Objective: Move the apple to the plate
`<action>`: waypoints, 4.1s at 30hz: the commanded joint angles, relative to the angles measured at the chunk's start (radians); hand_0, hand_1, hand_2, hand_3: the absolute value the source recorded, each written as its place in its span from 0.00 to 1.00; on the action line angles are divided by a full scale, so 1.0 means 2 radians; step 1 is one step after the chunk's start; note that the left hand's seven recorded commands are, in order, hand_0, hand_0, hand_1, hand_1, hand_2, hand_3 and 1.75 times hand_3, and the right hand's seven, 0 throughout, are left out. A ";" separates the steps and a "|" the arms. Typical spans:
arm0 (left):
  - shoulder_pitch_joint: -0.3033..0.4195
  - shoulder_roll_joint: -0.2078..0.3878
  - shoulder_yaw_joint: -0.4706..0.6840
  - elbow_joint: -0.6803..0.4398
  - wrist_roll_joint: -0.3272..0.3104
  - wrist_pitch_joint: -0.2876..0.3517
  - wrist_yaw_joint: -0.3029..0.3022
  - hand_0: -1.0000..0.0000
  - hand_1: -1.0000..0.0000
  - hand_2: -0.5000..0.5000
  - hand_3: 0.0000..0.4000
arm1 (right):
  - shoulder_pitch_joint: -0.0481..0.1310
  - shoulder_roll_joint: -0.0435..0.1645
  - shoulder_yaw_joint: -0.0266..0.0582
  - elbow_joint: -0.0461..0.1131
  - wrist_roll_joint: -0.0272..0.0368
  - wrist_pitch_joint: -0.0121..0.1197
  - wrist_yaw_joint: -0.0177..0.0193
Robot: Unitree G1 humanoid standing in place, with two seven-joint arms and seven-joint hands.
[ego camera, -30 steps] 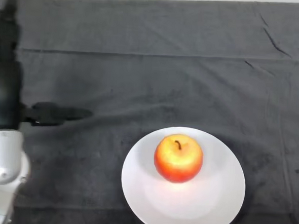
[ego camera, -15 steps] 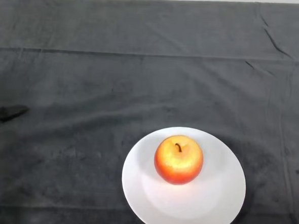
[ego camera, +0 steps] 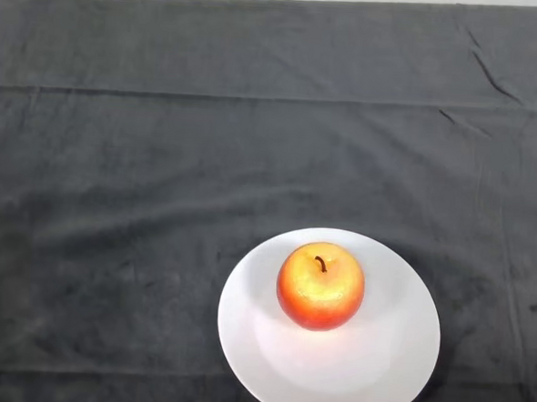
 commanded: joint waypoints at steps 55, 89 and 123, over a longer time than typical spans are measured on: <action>-0.026 0.001 0.021 0.089 -0.071 -0.051 -0.024 1.00 1.00 0.50 0.00 | 0.002 -0.006 -0.0092 -0.001 0.0083 -0.003 0.0007; -0.026 0.002 0.017 0.091 -0.072 -0.052 -0.024 1.00 1.00 0.50 0.00 | 0.002 -0.006 -0.0092 -0.001 0.0082 -0.003 0.0009; -0.025 0.002 0.011 0.088 -0.071 -0.049 -0.021 1.00 1.00 0.50 0.00 | 0.002 -0.006 -0.0092 -0.001 0.0081 -0.003 0.0009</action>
